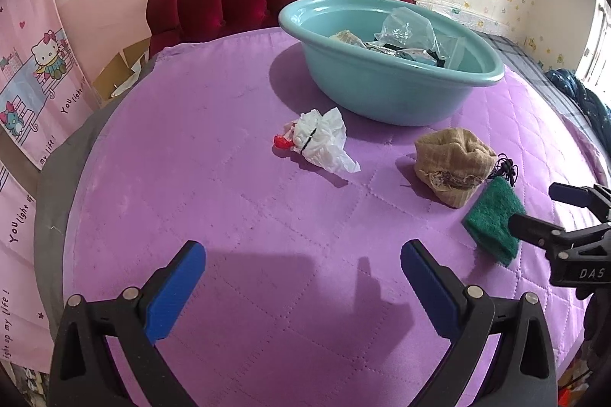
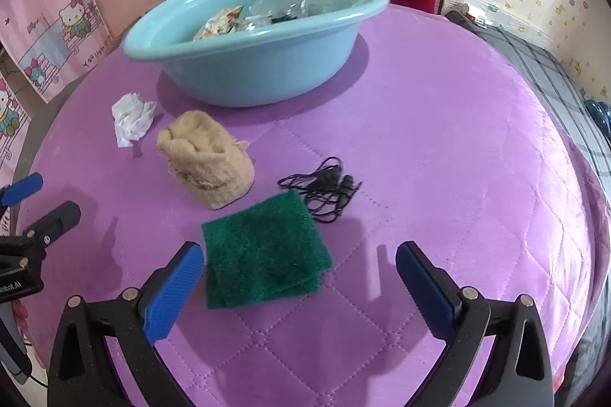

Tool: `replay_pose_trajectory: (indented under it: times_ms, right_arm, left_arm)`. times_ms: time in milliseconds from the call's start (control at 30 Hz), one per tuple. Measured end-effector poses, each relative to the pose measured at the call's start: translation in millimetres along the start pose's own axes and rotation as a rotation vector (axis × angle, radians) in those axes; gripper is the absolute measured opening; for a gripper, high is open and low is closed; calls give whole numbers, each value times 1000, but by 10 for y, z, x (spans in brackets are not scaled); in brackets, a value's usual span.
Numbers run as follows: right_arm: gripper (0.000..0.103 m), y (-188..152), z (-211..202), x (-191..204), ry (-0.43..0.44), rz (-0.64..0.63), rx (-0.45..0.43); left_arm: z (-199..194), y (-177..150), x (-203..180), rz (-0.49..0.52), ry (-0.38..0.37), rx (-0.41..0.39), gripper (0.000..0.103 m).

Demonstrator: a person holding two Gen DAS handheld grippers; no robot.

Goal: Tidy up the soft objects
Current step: 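Grasp the green scouring pad with the right gripper while the left grasps the white crumpled bag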

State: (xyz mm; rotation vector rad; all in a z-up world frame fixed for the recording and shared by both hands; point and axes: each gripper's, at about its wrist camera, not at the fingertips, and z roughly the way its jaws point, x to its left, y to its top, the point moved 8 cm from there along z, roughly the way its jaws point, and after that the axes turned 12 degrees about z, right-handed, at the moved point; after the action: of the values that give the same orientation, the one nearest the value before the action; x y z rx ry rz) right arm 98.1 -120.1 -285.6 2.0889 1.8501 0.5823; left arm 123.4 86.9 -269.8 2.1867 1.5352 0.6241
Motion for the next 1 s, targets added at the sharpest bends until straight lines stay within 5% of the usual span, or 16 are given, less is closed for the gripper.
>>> replay_pose_trajectory:
  times_ms: [167,233,400,433,467,1000]
  right_arm:
    - [103,-25,119,98,10,-12,27]
    - [94,-48,172,122,12,-12,43]
    - [46,-155,274,166,4,-29,76]
    - [16,-160,262,184,11,-37,73]
    - [6,-164,241,200,13,-43,70]
    - [6,107,-241,152,58,35,17]
  left_arm:
    - [36,13,88,1,10,8,103]
    - [46,28,117,2,14,4,103]
    - [119,79,150,1,7,7,103]
    - [122,89,151,1,5,7,103]
    - [134,105,158,-1,2,6,103]
    - [438,401,145,-41,-66,-14,103]
